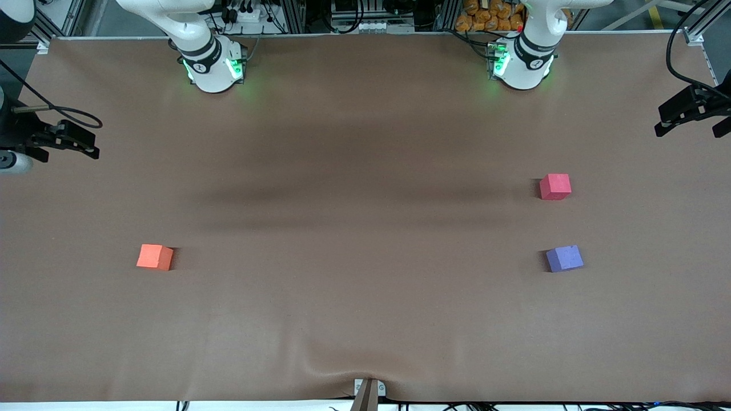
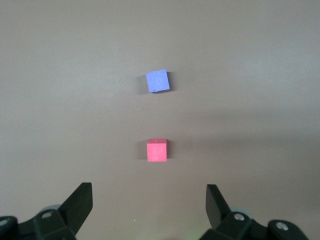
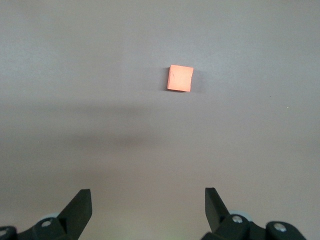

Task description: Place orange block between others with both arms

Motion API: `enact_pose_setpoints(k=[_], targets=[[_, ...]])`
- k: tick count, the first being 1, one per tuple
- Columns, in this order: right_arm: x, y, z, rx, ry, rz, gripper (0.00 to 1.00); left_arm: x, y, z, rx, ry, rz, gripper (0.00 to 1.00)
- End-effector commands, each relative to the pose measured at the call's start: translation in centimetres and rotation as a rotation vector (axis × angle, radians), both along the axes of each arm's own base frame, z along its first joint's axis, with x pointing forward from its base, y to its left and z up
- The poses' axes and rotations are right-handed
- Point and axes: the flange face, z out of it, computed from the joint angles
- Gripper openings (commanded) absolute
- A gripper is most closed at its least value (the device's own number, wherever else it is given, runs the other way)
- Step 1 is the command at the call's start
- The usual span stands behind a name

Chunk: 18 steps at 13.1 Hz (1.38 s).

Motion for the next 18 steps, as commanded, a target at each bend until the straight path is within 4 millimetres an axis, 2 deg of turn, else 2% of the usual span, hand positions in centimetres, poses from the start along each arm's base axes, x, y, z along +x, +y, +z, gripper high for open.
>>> enact_pose_setpoints(k=[1, 6, 7, 10, 14, 16, 18], targets=[[0.1, -1.3, 0.2, -0.021, -0.02, -0.012, 1.0, -0.6, -1.2, 0.7, 0.016, 0.0, -0.03, 1.0], [0.4, -1.6, -0.4, -0.025, -0.015, -0.016, 1.0, -0.3, -1.6, 0.3, 0.021, 0.007, -0.032, 1.0], [0.5, -1.6, -0.7, -0.025, -0.011, -0.018, 1.0, -0.1, -1.5, -0.2, 0.018, 0.018, -0.028, 1.0], [1.1, -1.4, -2.2, -0.024, 0.015, -0.014, 1.0, 0.0, -1.2, -0.2, 0.007, 0.017, -0.022, 1.0], [2.9, -2.1, -6.3, -0.025, 0.075, -0.027, 1.0, 0.0, -1.0, -0.2, 0.007, 0.015, -0.016, 1.0], [4.0, -2.1, -9.5, -0.025, 0.127, -0.03, 1.0, 0.0, -0.9, -0.2, 0.007, 0.011, -0.013, 1.0], [4.9, -3.8, -12.6, -0.013, 0.168, -0.062, 1.0, 0.1, -0.7, -0.1, 0.005, 0.008, -0.008, 1.0]])
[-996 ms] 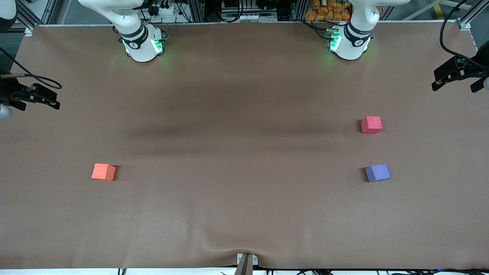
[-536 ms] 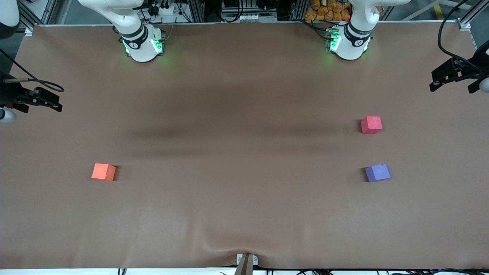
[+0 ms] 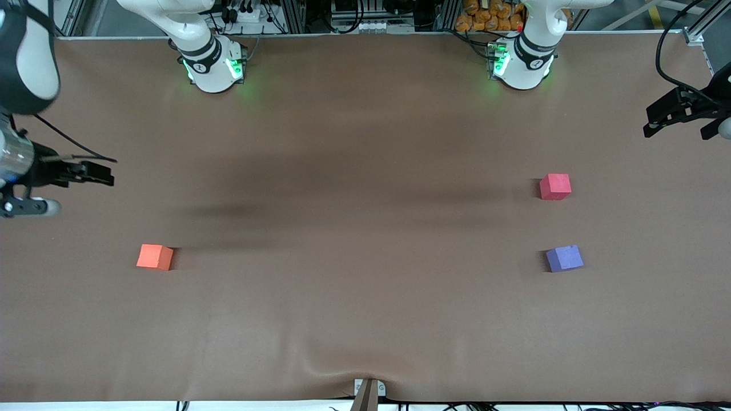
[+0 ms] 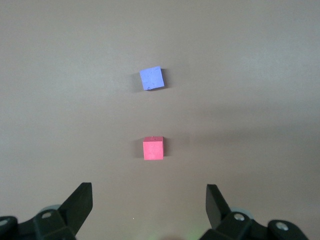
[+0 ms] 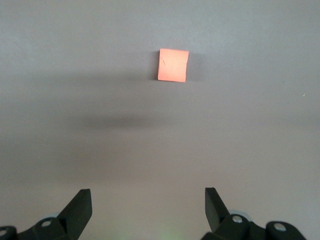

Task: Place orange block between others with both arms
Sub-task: 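Reach the open right gripper down over the orange block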

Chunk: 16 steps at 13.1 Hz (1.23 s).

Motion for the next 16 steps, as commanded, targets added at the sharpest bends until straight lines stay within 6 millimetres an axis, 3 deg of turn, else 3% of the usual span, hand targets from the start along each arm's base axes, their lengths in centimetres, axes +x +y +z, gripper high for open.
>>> enact_pose_setpoints(k=[1, 7, 16], targets=[[1.6, -2.4, -3.8, -0.009, 0.019, -0.035, 1.0, -0.1, 0.5, 0.4, 0.005, -0.007, 0.012, 1.0], [4.6, -5.2, -10.8, -0.015, -0.025, -0.072, 1.0, -0.1, 1.5, 0.5, 0.006, -0.008, 0.027, 1.0], [6.8, -4.7, -18.2, -0.018, -0.056, -0.058, 1.0, 0.2, 0.7, 0.1, 0.004, -0.002, 0.012, 1.0]])
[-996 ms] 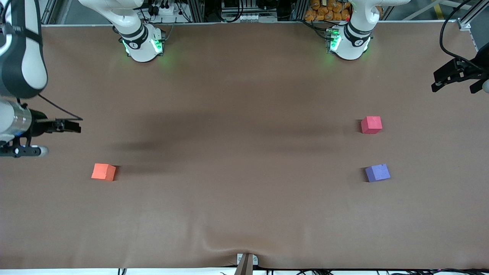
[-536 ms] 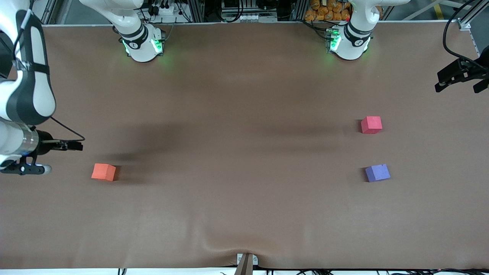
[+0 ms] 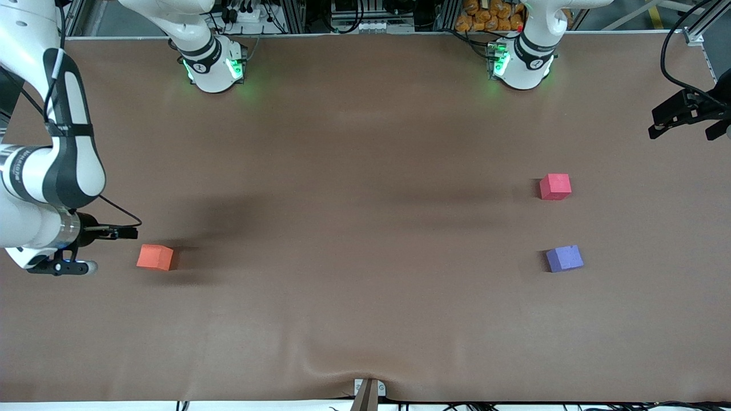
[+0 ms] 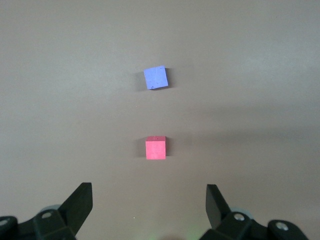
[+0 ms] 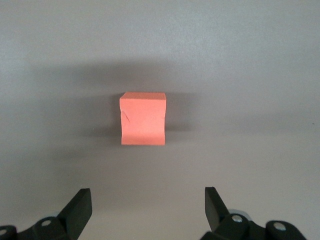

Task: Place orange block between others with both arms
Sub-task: 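Reach the open right gripper down over the orange block, then close the right gripper on the orange block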

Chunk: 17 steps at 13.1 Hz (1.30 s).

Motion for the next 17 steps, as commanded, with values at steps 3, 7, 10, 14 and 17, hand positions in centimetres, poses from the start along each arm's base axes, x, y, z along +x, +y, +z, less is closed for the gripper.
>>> enact_pose_setpoints(k=[3, 7, 10, 14, 17], targets=[[1.8, 0.1, -5.0, -0.009, -0.072, 0.006, 1.0, 0.0, -0.2, 0.3, 0.003, -0.006, -0.006, 1.0], [2.2, 0.5, -9.2, 0.053, -0.078, -0.052, 1.0, 0.3, -0.8, -0.1, 0.004, -0.006, -0.014, 1.0], [1.7, 0.4, -11.1, 0.069, -0.05, -0.068, 1.0, 0.4, -0.8, -0.2, 0.004, -0.003, -0.018, 1.0], [1.2, 0.0, -13.3, 0.068, -0.034, -0.076, 1.0, 0.5, -0.9, -0.3, 0.004, -0.003, -0.018, 1.0], [1.2, 0.1, -14.7, 0.064, -0.039, -0.075, 0.64, 0.5, -0.8, -0.3, 0.004, -0.001, -0.017, 1.0]])
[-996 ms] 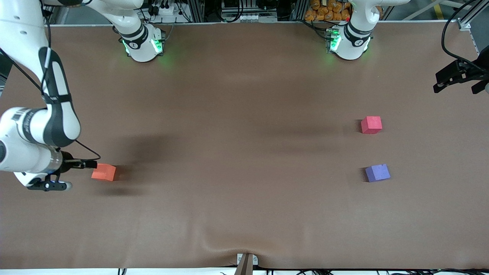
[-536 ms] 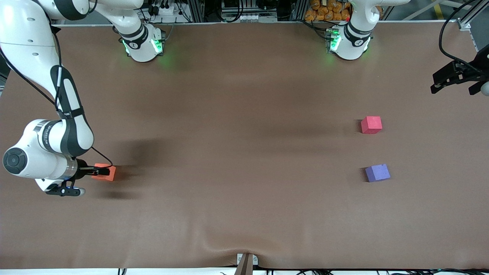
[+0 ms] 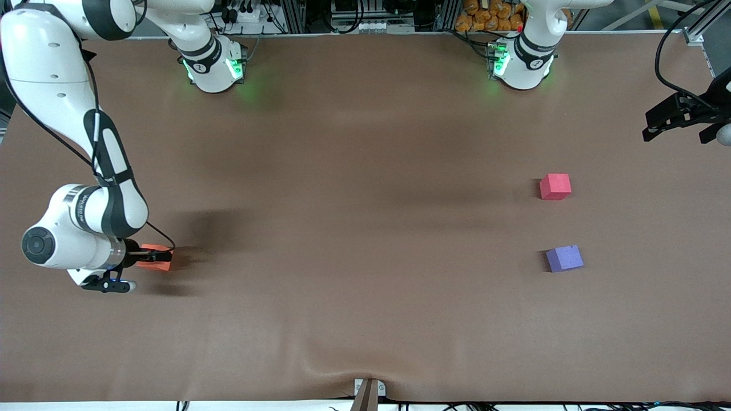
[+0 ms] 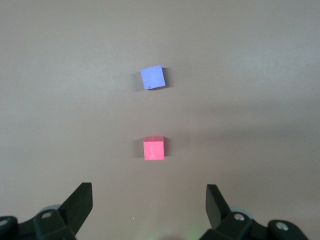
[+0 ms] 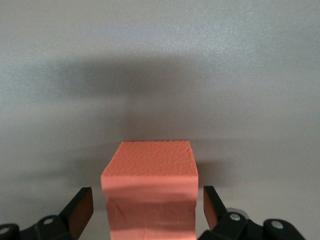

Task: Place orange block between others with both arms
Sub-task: 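Close the right gripper on the orange block, then lift and carry the orange block toward the table middle with the right gripper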

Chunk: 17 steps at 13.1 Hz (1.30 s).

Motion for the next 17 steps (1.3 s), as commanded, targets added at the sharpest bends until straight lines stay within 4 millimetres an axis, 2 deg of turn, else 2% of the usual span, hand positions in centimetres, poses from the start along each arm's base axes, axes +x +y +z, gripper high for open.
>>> enact_pose_setpoints(k=[1, 2, 3, 5, 7, 9, 10, 12, 13, 15, 17], targets=[[-0.2, -0.1, -0.6, 0.011, 0.0, -0.017, 0.33, 0.1, -0.1, 0.2, 0.003, -0.008, -0.004, 1.0], [-0.3, -0.2, -0.6, 0.011, 0.003, -0.018, 0.07, 0.1, 0.0, 0.3, 0.003, -0.009, -0.004, 1.0], [-0.3, -0.2, -0.6, 0.012, 0.003, -0.017, 0.0, 0.1, 0.0, 0.2, 0.003, -0.008, -0.004, 1.0], [-0.2, -0.2, 0.0, 0.012, 0.002, -0.006, 0.0, 0.1, -0.1, 0.3, 0.002, -0.011, -0.004, 1.0], [-0.2, 0.2, 1.5, 0.017, 0.006, 0.005, 0.0, 0.2, -0.1, 0.3, 0.002, -0.014, -0.003, 1.0], [0.1, 1.0, 5.1, 0.017, -0.01, 0.021, 0.0, 0.2, 0.0, 0.3, 0.002, -0.014, -0.001, 1.0], [0.3, 2.0, 6.6, 0.017, -0.016, 0.04, 0.0, 0.2, 0.0, 0.2, 0.002, -0.012, -0.001, 1.0], [0.7, 5.9, 9.9, 0.015, -0.049, 0.103, 0.0, 0.2, 0.1, 0.2, 0.002, -0.012, -0.001, 1.0], [0.9, 8.5, 11.5, 0.015, -0.068, 0.141, 0.0, 0.2, 0.2, 0.2, 0.0, -0.012, 0.0, 1.0], [1.1, 12.7, 13.3, 0.016, -0.093, 0.203, 0.0, 0.1, 0.6, 0.5, 0.002, -0.017, -0.001, 1.0], [1.0, 17.1, 14.2, 0.021, -0.106, 0.257, 0.0, 0.2, 0.8, 0.3, 0.002, -0.014, -0.001, 1.0]])
